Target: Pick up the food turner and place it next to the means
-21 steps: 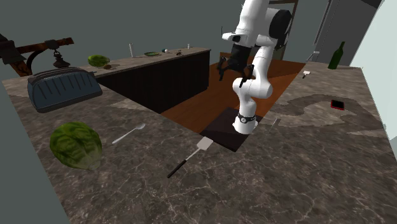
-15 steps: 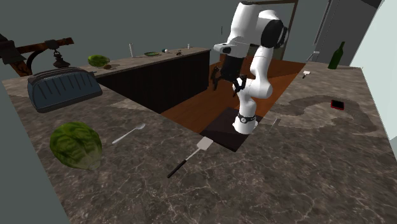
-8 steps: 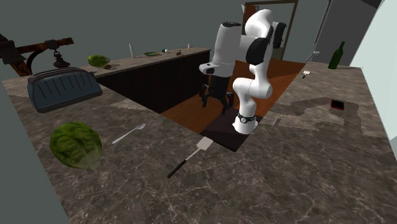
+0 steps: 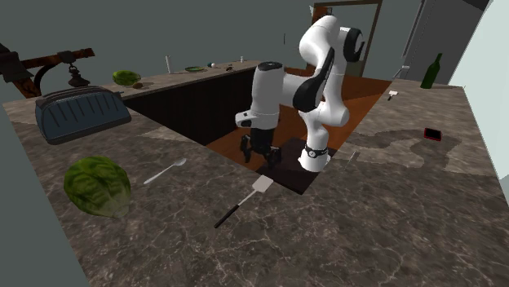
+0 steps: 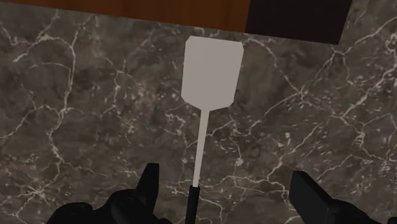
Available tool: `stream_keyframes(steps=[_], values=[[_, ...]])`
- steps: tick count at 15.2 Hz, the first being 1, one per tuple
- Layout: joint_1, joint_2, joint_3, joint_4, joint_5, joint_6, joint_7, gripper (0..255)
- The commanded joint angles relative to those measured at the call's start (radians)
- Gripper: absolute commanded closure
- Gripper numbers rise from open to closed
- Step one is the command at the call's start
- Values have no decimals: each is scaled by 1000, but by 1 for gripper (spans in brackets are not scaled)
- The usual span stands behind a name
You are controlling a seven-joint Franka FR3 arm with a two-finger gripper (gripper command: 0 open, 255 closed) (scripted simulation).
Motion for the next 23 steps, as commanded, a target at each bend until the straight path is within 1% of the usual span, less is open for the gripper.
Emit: stream_keyframes(steps=[1, 6, 14, 21, 22, 23], values=[[-4, 81, -7, 42, 15, 31, 1, 0], [-18, 260, -20, 136, 59, 98, -5, 0], [-19, 322, -19, 106, 63, 189, -7, 0], [-19, 322, -19, 106, 63, 189, -7, 0], [-19, 322, -19, 106, 63, 189, -7, 255], [-19, 322, -19, 106, 63, 189, -7, 255]])
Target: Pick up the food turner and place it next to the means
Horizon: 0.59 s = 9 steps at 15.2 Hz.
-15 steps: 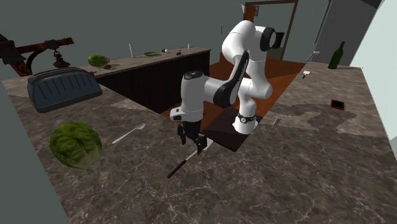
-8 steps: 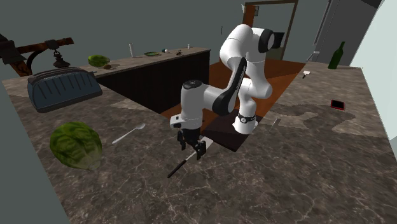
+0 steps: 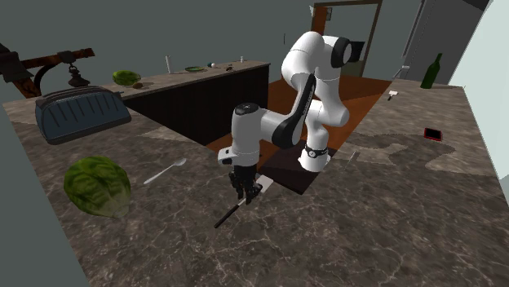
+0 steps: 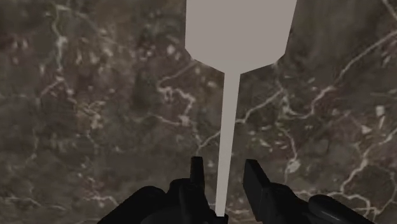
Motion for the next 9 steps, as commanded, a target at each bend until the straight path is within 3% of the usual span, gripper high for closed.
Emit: stream_keyframes(steps=[1, 9], values=[[0, 0, 0, 0, 0, 0, 0, 255], [0, -8, 0, 4, -1, -12, 0, 255]])
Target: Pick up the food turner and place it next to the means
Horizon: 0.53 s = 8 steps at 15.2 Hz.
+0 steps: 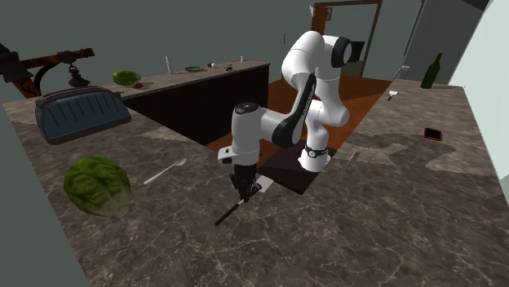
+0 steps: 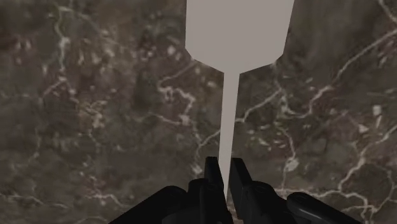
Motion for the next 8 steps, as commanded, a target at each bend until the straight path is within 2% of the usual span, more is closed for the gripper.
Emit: stream_keyframes(steps=[1, 8], values=[[0, -11, 0, 8, -1, -18, 1, 255], [1, -59, -1, 47, -4, -106, 3, 255]])
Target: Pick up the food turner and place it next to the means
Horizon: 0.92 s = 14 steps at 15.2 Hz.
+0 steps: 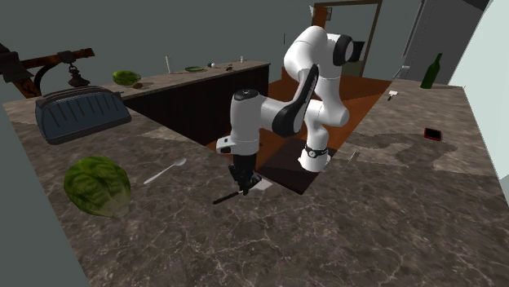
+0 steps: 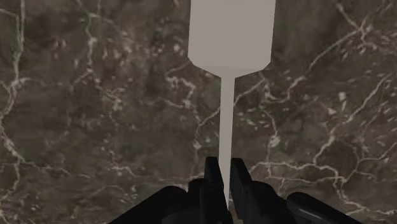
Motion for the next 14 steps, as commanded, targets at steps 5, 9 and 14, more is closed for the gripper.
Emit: stream_keyframes(steps=[5, 9, 14], values=[[1, -39, 0, 38, -3, -77, 3, 255], [1, -55, 0, 61, -4, -116, 3, 255], [50, -170, 47, -80, -14, -90, 105, 255]])
